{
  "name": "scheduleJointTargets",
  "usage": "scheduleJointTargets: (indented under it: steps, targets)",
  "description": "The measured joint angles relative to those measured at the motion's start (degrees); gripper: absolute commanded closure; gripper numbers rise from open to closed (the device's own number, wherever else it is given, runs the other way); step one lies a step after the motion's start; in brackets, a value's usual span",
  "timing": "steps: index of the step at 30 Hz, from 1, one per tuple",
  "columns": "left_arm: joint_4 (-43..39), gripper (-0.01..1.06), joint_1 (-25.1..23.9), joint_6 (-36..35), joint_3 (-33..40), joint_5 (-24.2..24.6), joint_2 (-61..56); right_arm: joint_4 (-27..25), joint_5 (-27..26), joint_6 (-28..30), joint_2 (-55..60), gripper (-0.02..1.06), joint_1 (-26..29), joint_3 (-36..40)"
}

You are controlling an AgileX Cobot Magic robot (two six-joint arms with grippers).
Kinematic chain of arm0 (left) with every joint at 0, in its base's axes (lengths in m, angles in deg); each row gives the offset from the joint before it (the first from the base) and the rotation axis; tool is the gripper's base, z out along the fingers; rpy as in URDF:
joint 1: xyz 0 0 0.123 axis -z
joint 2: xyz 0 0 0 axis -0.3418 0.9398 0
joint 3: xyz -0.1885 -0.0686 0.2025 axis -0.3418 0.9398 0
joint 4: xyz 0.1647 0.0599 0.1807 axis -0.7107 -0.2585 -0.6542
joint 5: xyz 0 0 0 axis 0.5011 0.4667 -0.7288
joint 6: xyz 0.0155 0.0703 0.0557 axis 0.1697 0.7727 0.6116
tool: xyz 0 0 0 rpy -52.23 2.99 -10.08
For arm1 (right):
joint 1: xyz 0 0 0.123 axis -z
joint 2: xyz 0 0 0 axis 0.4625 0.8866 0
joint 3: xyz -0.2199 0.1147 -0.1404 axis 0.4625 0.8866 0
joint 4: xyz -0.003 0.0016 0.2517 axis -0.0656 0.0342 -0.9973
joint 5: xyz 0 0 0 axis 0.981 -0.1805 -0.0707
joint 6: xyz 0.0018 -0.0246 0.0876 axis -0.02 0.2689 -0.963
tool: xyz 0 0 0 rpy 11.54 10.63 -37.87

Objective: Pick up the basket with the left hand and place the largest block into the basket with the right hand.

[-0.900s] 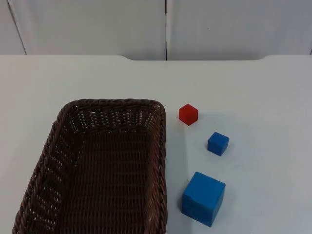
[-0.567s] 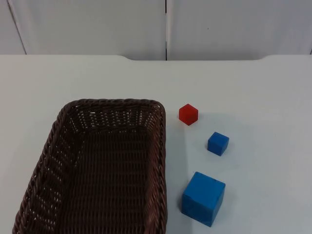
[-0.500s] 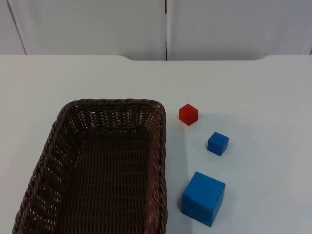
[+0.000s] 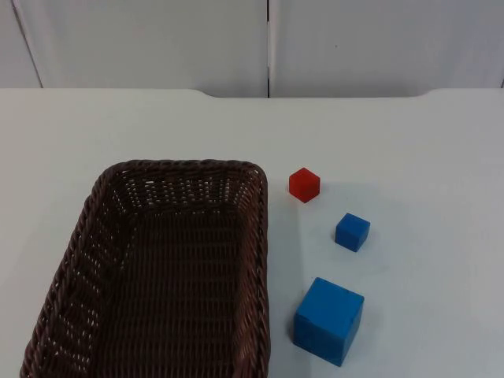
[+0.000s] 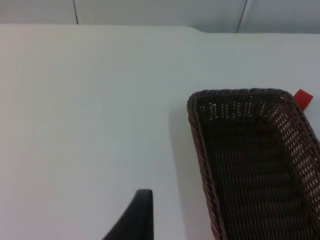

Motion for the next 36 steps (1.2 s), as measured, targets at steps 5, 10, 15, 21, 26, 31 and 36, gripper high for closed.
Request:
scheduleJointTargets:
  steps: [5,10,15,21,26,31,36]
  targets:
    - [0.0,0.0,0.0,0.0,-0.1,-0.3,2.0,0.0,0.0,0.0,0.0,-0.01,0.0,0.0]
    - [0.0,0.0,0.0,0.0,-0.1,-1.1,3.6,0.0,0.0,0.0,0.0,-0.01,0.0,0.0]
    - [0.0,0.0,0.0,0.0,-0.1,-1.9,6.1,0.0,0.0,0.0,0.0,-0.01,0.0,0.0]
    - [0.1,0.0,0.0,1.4,-0.1,-3.6,11.0,0.0,0.0,0.0,0.0,-0.01,0.0,0.0]
    - [1.3,0.0,0.0,5.3,-0.1,-4.9,17.7,0.0,0.0,0.0,0.0,-0.01,0.0,0.0]
    - [7.5,0.0,0.0,10.5,-0.1,-5.7,24.2,0.0,0.0,0.0,0.0,-0.01,0.0,0.0]
    - [14.9,0.0,0.0,17.2,-0.1,-6.1,30.7,0.0,0.0,0.0,0.0,-0.01,0.0,0.0]
